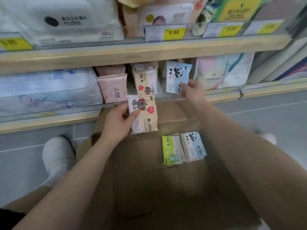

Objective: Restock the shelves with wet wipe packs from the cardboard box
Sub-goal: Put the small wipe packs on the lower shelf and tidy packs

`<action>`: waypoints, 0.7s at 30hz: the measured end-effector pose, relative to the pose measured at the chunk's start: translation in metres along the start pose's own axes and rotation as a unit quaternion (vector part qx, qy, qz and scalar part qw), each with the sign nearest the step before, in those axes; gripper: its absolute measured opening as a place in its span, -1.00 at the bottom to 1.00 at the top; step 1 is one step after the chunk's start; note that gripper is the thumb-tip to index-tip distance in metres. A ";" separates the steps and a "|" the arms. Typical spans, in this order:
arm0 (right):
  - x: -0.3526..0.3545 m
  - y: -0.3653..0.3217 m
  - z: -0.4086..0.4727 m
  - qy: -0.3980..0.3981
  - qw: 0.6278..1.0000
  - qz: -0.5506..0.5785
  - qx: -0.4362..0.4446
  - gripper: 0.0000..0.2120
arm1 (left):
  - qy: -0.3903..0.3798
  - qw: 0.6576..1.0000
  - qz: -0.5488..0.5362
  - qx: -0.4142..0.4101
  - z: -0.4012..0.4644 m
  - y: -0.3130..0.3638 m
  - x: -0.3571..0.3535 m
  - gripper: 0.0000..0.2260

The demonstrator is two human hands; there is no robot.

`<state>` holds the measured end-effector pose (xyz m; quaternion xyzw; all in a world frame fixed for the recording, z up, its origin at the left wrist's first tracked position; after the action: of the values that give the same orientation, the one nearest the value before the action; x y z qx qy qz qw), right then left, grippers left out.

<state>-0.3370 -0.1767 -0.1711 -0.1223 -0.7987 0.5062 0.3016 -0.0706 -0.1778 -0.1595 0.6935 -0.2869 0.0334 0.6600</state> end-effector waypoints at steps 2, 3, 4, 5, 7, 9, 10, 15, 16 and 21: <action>-0.008 0.003 0.017 0.019 1.000 0.005 0.000 -0.88 | -0.001 1.000 -0.018 -0.004 0.007 -0.002 -0.003 -0.83; -0.014 0.005 0.025 0.026 1.000 -0.001 0.003 -0.84 | -0.004 1.000 -0.023 -0.006 0.009 -0.003 -0.005 -0.83; -0.020 0.006 0.030 0.028 0.999 -0.015 0.009 -0.80 | -0.008 1.000 -0.028 -0.007 0.011 -0.003 -0.006 -0.83; -0.025 0.007 0.034 0.028 0.999 -0.029 0.015 -0.77 | -0.010 0.999 -0.030 -0.009 0.012 -0.004 -0.007 -0.83; -0.034 0.008 0.040 0.030 0.999 -0.036 0.020 -0.78 | -0.012 0.999 -0.029 -0.014 0.013 -0.004 -0.008 -0.86; -0.037 0.007 0.046 0.048 0.998 -0.032 0.014 -0.83 | -0.015 0.999 -0.034 -0.015 0.012 -0.004 -0.008 -0.87; -0.038 0.007 0.049 0.062 0.998 -0.029 0.011 -0.80 | -0.017 0.999 -0.037 -0.015 0.012 -0.003 -0.007 -0.87; -0.038 0.012 0.056 0.068 0.996 -0.049 0.026 -0.78 | -0.018 0.999 -0.032 -0.013 0.011 -0.004 -0.006 -0.88; -0.037 0.013 0.054 0.057 0.996 -0.055 0.030 -0.77 | -0.021 0.999 -0.029 -0.011 0.010 -0.004 -0.006 -0.87; -0.031 0.007 0.035 0.003 0.996 -0.077 0.040 -0.60 | -0.024 0.999 -0.036 0.004 0.009 -0.001 -0.007 -0.87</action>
<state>-0.3350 -0.2148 -0.1989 -0.0493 -0.7843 0.5123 0.3466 -0.0784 -0.1836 -0.1645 0.7068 -0.2774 -0.0057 0.6508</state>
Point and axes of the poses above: each hand's wrist, its own z-axis towards the middle knuckle, its own x-axis out of the back of the hand, y = z × x, the point moved 5 cm from there along z, towards the middle knuckle
